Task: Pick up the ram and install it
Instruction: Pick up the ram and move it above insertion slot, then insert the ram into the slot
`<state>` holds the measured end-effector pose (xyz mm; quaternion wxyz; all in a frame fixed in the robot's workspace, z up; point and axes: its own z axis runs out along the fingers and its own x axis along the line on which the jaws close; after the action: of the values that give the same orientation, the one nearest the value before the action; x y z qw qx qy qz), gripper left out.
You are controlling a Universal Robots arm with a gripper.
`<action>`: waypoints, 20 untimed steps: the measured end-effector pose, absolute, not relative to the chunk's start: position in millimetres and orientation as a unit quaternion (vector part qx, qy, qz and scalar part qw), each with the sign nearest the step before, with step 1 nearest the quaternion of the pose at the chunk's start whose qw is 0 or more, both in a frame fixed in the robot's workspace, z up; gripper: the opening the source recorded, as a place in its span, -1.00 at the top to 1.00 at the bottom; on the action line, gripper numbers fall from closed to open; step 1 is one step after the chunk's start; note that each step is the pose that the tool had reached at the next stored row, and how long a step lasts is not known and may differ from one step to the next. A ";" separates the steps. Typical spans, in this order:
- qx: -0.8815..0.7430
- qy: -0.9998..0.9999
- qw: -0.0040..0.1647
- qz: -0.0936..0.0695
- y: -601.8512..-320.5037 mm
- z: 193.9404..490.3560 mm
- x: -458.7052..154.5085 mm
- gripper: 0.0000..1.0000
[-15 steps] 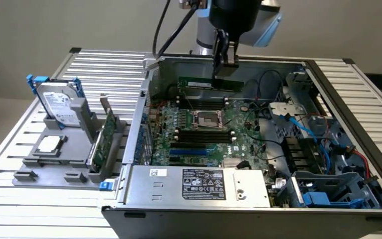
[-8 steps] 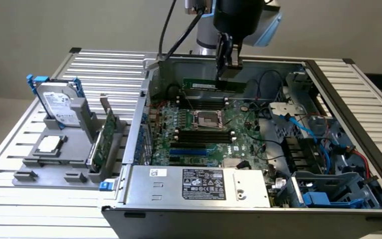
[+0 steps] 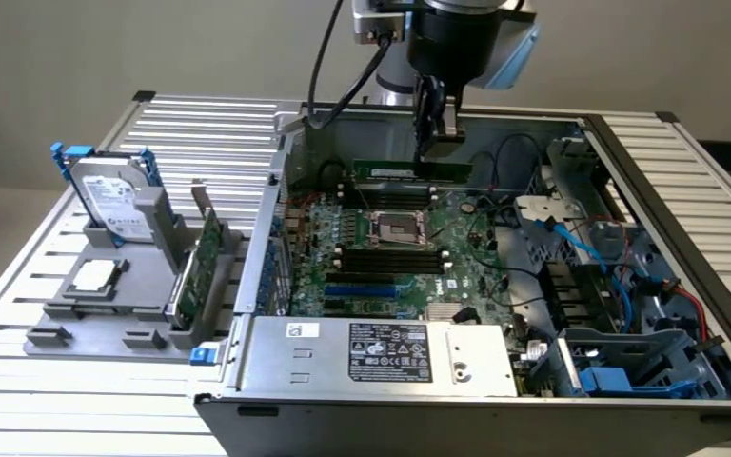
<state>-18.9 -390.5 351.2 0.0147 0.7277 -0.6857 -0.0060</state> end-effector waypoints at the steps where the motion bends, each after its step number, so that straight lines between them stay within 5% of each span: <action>1: 0.728 -0.685 0.015 -0.006 -390.5 351.3 -18.9 0.73; 20: 0.728 -0.685 0.015 -0.006 -393.8 342.4 -24.7 0.73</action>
<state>-24.7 -393.8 342.4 0.0147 0.7281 -0.6853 -0.0060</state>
